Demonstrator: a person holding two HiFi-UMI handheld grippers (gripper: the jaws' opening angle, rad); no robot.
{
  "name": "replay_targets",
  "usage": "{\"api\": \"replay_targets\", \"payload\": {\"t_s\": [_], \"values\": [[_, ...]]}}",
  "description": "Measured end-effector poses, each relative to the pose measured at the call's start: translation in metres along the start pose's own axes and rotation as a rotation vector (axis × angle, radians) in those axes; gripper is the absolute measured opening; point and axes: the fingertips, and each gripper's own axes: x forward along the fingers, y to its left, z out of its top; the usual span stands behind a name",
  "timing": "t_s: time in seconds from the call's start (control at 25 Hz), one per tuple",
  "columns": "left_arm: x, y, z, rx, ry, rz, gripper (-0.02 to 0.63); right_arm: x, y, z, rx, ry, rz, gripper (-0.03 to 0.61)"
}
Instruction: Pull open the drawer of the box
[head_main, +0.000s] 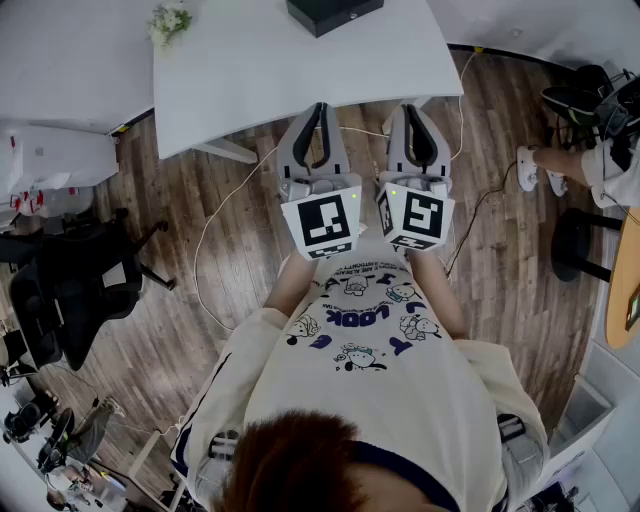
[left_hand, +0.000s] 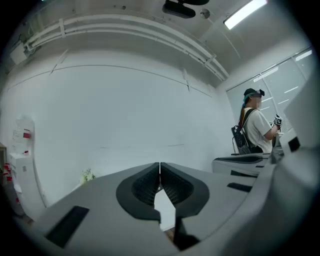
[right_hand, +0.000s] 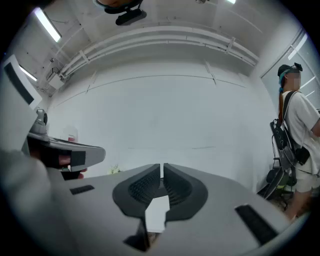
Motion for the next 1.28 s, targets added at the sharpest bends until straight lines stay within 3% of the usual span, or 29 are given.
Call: {"api": "replay_targets", "payload": {"t_s": [0.8,1.28], "values": [[0.068,0.02,-0.01,0.003,0.018,-0.003,0.018,0.071,-0.009,-0.015,0.034,0.028,-0.005,0.041],[0.103,0.039,-0.02,0.001,0.037,-0.053,0.017,0.107,-0.013,-0.027,0.037,0.061,-0.05,0.041]]}}
